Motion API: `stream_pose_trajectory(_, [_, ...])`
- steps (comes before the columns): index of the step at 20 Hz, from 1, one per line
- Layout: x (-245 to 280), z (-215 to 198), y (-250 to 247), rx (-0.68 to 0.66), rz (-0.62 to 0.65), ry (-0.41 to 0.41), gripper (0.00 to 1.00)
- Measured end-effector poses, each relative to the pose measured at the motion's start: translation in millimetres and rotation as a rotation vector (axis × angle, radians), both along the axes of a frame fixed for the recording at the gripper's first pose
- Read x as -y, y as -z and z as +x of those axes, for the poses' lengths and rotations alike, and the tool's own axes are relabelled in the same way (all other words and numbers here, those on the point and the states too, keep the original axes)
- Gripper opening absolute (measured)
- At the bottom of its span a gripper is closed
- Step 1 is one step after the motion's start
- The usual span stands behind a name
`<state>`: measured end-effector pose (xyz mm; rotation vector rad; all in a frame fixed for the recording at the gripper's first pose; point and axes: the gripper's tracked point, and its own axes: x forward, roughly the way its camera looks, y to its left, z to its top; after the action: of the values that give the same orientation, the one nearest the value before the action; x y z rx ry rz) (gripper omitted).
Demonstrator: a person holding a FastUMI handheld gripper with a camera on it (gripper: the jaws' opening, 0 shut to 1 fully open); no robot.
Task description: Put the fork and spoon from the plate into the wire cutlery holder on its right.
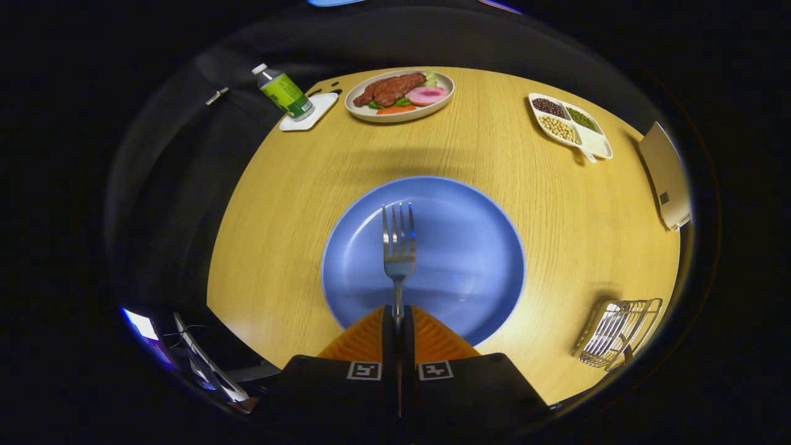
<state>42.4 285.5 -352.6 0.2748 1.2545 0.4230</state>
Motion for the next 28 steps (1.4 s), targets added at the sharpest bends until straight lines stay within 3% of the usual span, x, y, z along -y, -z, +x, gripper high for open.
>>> stream_pose_trajectory(7, [77.3,-11.5,-68.1,0.112,0.041,-0.001,0.07])
stream_pose_trajectory(17, [211.4,-46.2,-100.0,0.102,-0.006,0.011,0.07])
stream_pose_trajectory(21, [255.9,-61.8,-96.1,0.03,-0.05,-0.042,0.07])
stream_pose_trajectory(28, [293.6,-87.4,-57.9,-0.236,-0.171,-0.159,0.07])
